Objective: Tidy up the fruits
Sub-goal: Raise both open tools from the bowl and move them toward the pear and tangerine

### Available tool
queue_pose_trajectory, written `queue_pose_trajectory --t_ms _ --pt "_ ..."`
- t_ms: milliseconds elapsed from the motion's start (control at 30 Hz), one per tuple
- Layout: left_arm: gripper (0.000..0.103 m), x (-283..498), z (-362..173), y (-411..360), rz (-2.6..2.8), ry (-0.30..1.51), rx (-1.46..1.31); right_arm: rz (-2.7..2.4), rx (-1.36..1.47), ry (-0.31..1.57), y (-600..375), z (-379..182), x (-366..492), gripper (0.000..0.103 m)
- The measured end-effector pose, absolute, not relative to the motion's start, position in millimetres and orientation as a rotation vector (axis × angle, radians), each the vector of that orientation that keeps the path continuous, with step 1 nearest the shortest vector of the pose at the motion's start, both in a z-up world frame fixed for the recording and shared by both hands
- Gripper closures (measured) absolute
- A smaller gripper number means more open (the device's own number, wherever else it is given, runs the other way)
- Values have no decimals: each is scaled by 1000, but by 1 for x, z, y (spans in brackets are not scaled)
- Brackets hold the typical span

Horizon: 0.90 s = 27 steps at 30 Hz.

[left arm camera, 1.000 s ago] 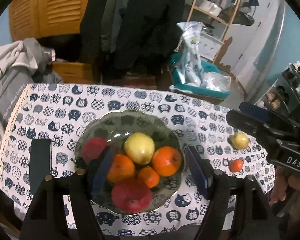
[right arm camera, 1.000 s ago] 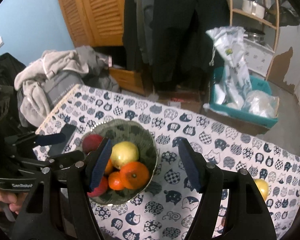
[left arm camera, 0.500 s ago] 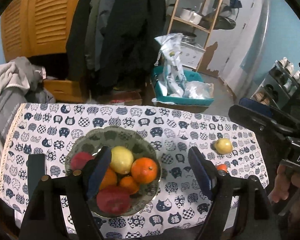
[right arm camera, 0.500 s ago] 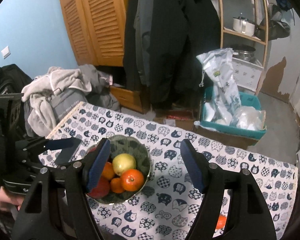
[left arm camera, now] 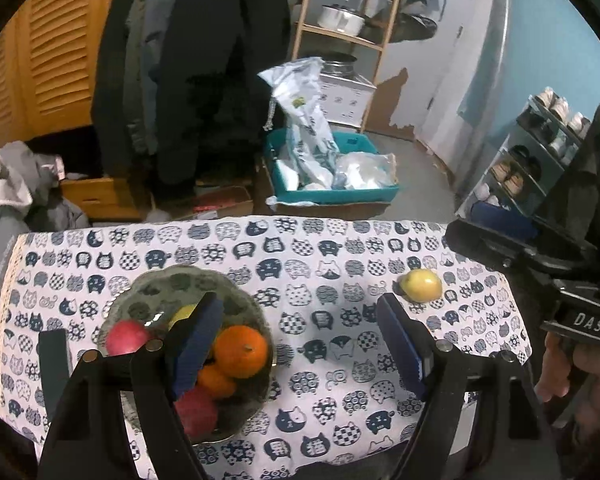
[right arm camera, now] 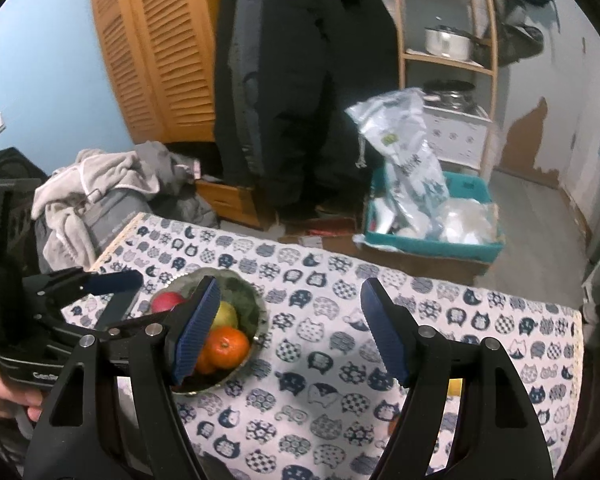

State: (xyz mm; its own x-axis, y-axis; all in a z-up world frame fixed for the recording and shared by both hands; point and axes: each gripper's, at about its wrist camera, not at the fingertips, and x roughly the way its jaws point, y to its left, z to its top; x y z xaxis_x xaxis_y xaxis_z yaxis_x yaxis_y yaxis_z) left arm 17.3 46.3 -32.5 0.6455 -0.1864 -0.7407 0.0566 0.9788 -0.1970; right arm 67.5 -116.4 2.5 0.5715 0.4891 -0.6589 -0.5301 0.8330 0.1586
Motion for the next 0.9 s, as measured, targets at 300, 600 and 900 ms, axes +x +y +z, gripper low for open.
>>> queue_pose_trajectory --t_ms 300,600,900 --pt "23 37 -41 1 -191 896 -106 499 -22 804 -172 -19 78 29" --pt "23 51 -48 -38 -228 925 -50 420 6 814 -224 -28 82 29" --pt "23 72 -67 -66 -246 967 10 359 30 890 -258 -62 103 27"
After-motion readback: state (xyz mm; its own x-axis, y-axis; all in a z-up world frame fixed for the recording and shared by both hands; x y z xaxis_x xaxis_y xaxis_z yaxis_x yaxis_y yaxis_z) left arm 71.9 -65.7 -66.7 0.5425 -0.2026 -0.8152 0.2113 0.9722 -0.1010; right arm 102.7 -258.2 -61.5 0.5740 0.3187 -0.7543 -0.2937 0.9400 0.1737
